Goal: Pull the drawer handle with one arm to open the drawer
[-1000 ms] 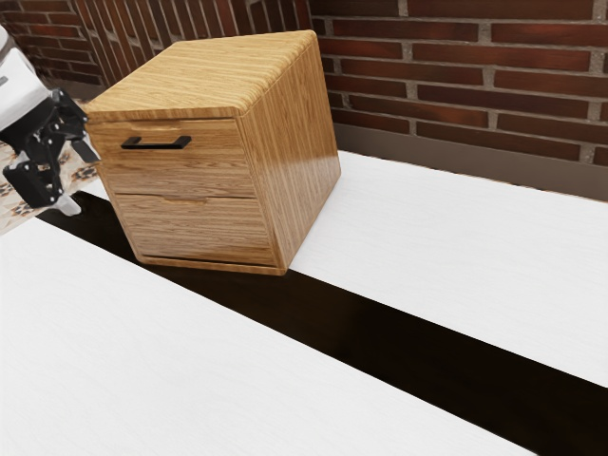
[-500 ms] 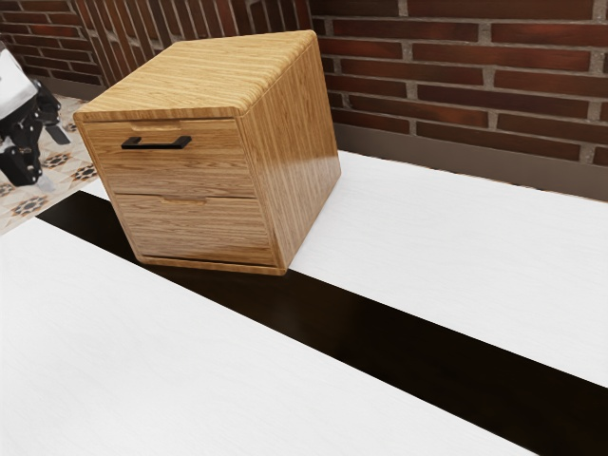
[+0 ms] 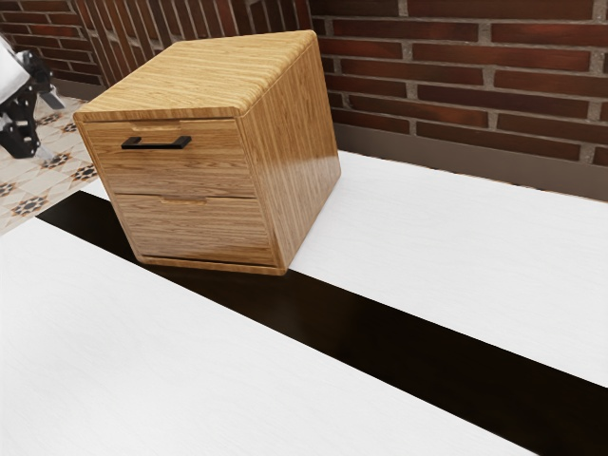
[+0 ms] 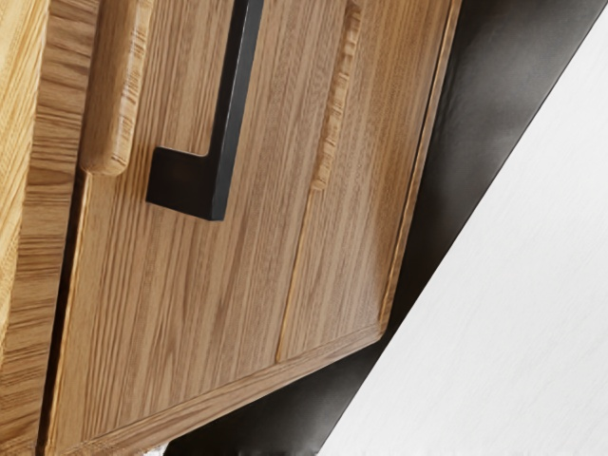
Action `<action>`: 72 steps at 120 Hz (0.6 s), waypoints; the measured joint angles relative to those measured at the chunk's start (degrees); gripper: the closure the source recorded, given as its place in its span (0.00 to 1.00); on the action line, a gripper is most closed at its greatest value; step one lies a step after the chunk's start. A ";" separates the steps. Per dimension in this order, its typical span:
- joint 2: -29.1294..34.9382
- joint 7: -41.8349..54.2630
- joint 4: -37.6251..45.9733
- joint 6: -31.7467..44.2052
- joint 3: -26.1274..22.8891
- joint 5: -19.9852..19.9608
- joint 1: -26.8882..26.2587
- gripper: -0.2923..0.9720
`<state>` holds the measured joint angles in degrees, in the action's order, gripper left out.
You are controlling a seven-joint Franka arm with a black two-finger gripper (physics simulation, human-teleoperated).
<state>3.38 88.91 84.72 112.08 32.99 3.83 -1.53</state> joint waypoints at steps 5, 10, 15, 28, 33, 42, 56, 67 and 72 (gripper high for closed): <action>-0.02 0.59 0.08 0.43 0.86 -0.36 0.10 0.23; 0.00 1.15 0.21 0.70 1.39 -0.60 0.73 0.23; 0.05 1.66 0.30 0.82 1.70 -0.69 1.51 0.23; 0.12 2.84 0.15 1.21 3.38 -0.74 1.90 0.23; 0.11 3.30 0.08 1.39 3.90 -0.77 1.96 0.23; 0.03 4.13 0.06 1.90 4.75 -0.81 1.90 0.23; -0.69 5.23 0.05 2.87 4.94 -1.03 2.47 0.23; -1.19 5.95 0.06 3.63 3.69 -1.49 2.93 0.23; -1.25 6.24 0.09 3.87 2.43 -1.70 3.30 0.23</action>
<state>2.12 95.15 84.81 115.95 35.41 2.12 1.77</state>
